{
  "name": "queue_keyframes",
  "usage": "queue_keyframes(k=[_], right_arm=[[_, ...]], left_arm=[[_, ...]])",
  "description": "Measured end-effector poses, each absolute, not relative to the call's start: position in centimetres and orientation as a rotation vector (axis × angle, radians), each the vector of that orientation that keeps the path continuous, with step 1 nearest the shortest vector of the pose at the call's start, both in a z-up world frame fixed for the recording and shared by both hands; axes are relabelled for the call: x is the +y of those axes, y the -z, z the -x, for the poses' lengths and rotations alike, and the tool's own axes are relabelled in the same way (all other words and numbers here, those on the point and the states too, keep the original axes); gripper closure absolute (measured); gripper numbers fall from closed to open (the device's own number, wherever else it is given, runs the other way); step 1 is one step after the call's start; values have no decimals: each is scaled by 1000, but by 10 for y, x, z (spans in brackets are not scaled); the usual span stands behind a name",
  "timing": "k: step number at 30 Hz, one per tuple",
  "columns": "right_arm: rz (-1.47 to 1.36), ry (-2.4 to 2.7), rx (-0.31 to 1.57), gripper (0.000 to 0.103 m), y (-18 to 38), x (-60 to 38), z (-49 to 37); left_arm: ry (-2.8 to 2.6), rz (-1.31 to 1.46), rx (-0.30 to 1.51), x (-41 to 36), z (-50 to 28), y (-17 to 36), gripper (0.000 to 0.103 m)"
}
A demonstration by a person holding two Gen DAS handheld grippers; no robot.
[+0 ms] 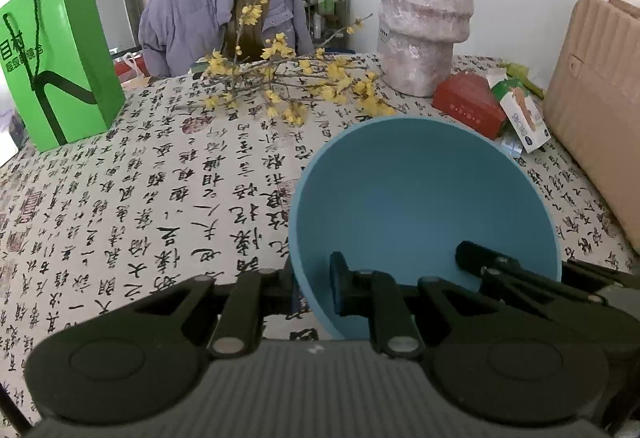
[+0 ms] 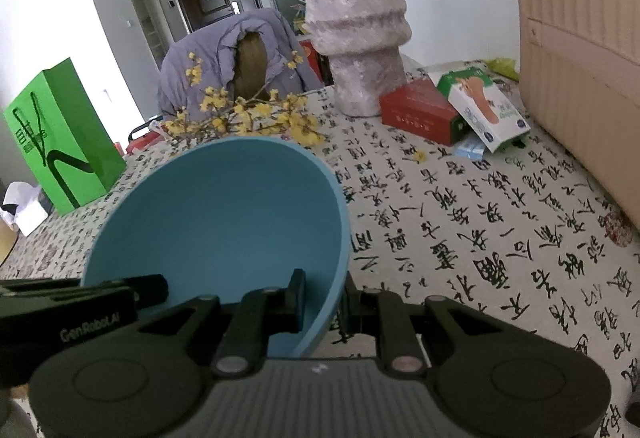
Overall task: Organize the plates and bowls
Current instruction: 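Lift the held blue bowl off the table with both grippers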
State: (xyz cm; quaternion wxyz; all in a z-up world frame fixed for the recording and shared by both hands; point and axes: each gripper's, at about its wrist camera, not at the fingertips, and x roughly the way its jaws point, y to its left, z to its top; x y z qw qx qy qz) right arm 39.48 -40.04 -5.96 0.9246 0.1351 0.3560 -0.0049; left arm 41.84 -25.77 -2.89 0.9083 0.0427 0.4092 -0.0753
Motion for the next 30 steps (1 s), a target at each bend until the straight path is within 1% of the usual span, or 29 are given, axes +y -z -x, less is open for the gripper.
queue_keyframes(k=[30], right_arm=[[-231,-12,667,87,9,-358,-360]], left_arm=[[131,-60,764,-218,-373,-13,88]])
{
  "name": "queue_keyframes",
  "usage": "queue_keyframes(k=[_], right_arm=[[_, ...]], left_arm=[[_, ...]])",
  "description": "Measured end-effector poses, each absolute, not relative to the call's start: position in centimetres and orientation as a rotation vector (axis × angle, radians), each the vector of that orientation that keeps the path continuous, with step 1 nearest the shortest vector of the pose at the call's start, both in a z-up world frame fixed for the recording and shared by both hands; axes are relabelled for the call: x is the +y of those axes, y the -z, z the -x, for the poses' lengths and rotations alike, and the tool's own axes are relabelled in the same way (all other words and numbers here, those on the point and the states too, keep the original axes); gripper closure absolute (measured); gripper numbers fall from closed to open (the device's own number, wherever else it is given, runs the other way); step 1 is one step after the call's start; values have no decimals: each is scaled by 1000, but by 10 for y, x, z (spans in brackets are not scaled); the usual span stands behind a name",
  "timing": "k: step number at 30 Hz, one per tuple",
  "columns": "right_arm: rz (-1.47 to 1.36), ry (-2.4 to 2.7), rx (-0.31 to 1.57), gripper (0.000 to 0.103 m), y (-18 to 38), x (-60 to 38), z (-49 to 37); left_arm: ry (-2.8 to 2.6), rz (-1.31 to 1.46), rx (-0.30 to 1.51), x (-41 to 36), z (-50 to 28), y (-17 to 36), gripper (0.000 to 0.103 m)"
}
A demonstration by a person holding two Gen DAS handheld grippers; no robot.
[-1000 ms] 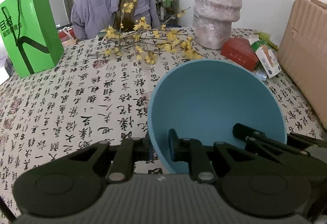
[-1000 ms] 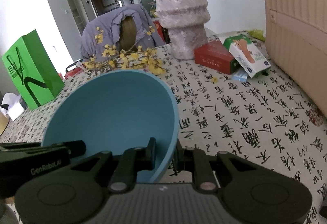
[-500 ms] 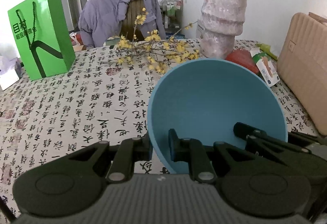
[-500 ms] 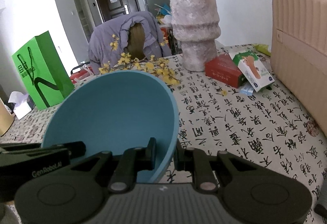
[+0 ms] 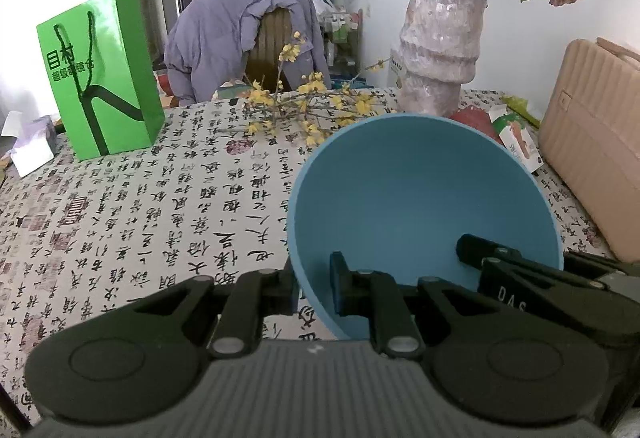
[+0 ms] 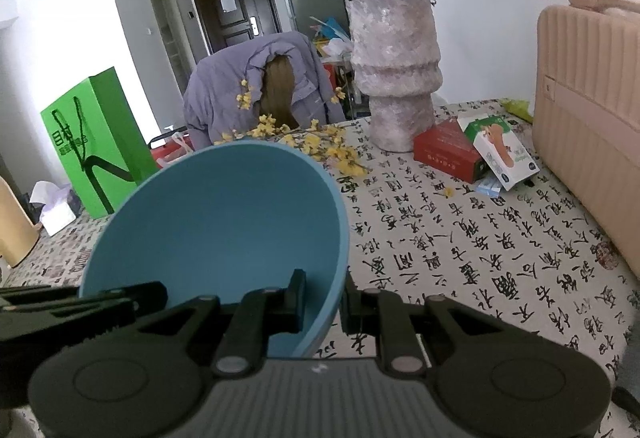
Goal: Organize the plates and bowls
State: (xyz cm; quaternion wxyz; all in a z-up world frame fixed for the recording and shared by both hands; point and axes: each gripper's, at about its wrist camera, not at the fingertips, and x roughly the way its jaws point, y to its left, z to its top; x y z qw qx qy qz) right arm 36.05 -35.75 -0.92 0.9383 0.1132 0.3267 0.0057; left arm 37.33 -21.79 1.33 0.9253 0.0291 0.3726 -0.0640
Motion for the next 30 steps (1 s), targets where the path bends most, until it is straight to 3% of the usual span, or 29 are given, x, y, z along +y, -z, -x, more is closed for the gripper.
queue_keyframes(k=[30], right_arm=[[-193,-59,635,87,-18,-315,-328]], left_arm=[[96,-15,712,-174,-333,-36,88]])
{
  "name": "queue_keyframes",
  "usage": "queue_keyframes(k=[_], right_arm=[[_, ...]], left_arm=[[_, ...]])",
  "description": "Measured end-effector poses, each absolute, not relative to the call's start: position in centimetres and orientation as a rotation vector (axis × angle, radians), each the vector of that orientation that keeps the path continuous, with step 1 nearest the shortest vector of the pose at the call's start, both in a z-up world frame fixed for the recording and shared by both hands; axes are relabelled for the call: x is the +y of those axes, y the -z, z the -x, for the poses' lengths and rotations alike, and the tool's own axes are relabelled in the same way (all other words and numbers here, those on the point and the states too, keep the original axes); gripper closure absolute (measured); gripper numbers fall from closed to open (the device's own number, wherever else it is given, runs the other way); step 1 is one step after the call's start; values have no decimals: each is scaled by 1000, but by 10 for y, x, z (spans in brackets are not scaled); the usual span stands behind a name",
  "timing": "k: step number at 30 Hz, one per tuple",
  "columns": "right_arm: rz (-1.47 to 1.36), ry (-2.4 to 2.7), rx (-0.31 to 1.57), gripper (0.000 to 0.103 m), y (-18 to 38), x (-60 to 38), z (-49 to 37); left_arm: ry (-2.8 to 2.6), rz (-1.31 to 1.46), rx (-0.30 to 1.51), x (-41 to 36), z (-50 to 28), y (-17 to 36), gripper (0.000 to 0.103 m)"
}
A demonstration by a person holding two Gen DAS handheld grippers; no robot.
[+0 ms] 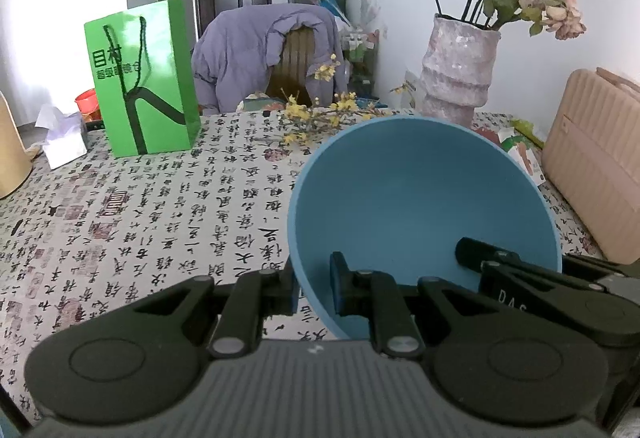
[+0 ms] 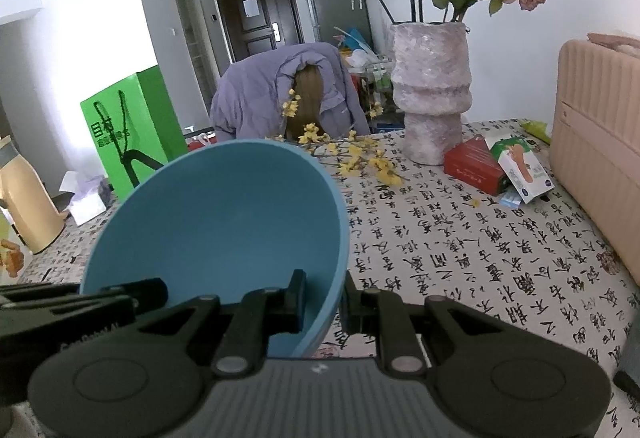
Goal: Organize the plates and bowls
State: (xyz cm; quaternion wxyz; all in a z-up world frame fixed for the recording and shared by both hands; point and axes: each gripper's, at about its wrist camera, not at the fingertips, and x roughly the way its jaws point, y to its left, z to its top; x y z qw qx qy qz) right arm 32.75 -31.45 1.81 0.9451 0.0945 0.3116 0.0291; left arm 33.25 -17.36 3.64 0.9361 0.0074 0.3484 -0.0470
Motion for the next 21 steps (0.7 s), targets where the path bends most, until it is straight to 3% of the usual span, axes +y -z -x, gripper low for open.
queue_keyframes(k=[21], right_arm=[[-172,-100,615,87,-31,-273,-305]], left_arm=[[64,11,679,-133,-301,-47,88]])
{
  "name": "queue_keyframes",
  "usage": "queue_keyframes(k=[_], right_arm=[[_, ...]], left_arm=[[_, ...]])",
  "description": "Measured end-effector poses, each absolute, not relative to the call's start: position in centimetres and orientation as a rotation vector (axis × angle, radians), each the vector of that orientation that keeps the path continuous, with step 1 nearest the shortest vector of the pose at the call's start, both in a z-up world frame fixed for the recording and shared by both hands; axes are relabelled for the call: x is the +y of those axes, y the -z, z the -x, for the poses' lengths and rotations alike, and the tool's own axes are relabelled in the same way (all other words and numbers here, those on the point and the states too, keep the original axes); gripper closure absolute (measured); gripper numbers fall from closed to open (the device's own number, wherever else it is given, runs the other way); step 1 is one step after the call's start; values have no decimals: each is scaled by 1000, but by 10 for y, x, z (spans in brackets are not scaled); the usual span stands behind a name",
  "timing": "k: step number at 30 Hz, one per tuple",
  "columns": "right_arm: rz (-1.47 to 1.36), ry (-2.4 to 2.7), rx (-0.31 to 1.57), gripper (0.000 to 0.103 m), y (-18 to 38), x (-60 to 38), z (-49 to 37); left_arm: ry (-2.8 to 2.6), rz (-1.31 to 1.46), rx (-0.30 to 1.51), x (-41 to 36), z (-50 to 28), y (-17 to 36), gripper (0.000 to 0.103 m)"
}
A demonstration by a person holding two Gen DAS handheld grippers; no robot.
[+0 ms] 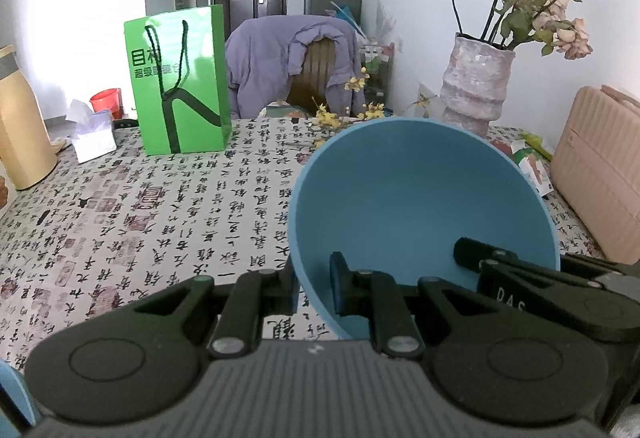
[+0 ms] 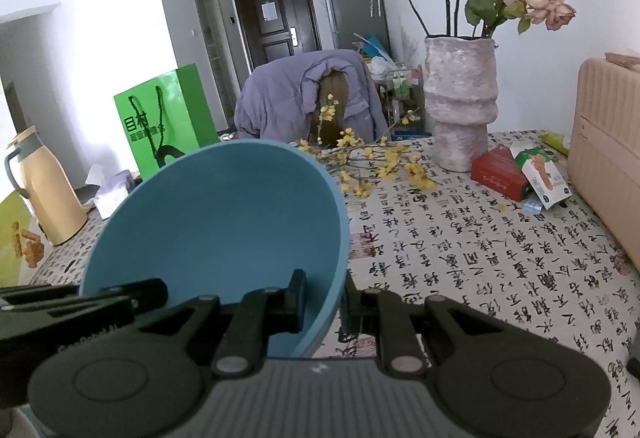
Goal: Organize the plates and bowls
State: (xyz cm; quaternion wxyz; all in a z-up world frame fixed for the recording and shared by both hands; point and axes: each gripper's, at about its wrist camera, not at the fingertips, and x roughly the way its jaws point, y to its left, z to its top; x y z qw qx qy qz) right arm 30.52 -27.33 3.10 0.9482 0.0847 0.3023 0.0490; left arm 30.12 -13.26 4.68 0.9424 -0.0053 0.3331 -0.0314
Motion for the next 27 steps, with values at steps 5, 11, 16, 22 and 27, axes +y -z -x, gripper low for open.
queue_keyframes(k=[5,11,16,22,27], right_arm=[[-166,-108,614,87,-33,-264,-301],[-158,-115,611,87,-35,-255,-297],[-151,-124,608,87,-36,-246,-293],[-140,-135,603,87,-38,-234,-287],[-129,-144,599,87,-41,-225,-283]], left_arm=[[58,24,673,-122,-295,-47,88],[51,36,668,-112,-288,-48,88],[43,42,661,-104,-283,-49,88],[34,56,655,-93,-277,-51,88],[26,73,649,-83,-272,-52,88]])
